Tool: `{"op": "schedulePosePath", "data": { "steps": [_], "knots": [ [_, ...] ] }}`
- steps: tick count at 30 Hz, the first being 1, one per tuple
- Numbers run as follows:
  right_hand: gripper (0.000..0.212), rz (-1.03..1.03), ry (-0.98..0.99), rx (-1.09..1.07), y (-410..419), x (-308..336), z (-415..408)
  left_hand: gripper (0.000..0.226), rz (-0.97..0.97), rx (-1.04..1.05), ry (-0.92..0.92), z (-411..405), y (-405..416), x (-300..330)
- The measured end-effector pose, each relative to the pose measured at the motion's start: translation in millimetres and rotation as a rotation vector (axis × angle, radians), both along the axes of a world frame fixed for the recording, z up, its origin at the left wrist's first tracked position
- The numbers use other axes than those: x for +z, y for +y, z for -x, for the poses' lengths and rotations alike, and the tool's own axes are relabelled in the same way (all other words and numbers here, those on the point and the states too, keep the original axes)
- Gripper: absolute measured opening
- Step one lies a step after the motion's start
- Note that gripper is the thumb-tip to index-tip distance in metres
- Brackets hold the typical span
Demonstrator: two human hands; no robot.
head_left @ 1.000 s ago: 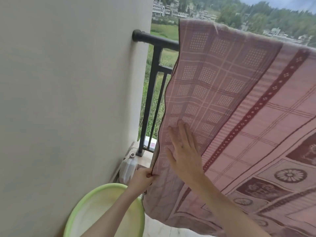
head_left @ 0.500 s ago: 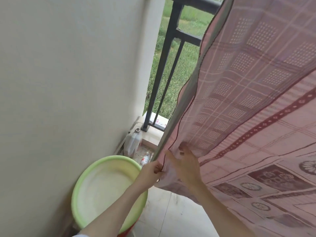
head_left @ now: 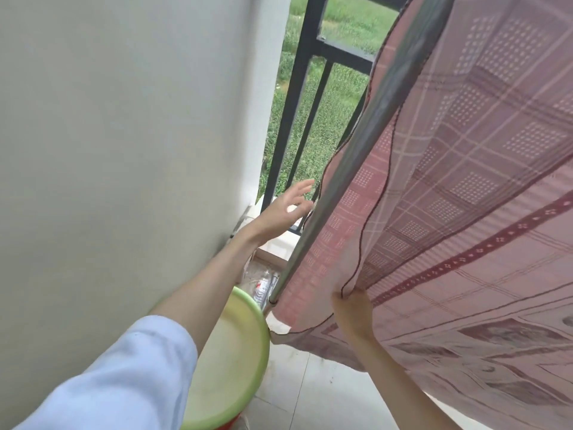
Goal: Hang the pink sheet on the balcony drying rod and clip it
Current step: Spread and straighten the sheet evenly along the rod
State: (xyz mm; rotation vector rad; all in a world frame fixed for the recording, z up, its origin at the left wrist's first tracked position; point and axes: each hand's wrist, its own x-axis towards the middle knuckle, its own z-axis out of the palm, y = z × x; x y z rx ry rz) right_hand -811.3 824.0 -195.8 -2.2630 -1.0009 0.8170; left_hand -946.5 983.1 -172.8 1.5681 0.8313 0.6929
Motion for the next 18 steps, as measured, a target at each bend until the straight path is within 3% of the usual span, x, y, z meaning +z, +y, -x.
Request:
{"op": "schedulePosePath", "data": {
  "steps": [4, 9, 14, 18],
  "knots": [
    [0.037, 0.027, -0.034, 0.040, -3, -2, -2, 0.052, 0.048, -0.112, -0.012, -9, 6, 4],
    [0.038, 0.047, 0.010, 0.046, -5, -9, -1, 0.008, 0.013, -0.075, 0.015, -2, 4, -12],
    [0.021, 0.037, 0.343, -0.017, 13, -8, 27, 0.010, -0.052, -0.008, 0.129, 11, 4, -26],
    [0.014, -0.061, 0.589, -0.094, 46, 2, 39, 0.018, -0.065, 0.063, 0.092, 16, 9, -13]
  ]
}}
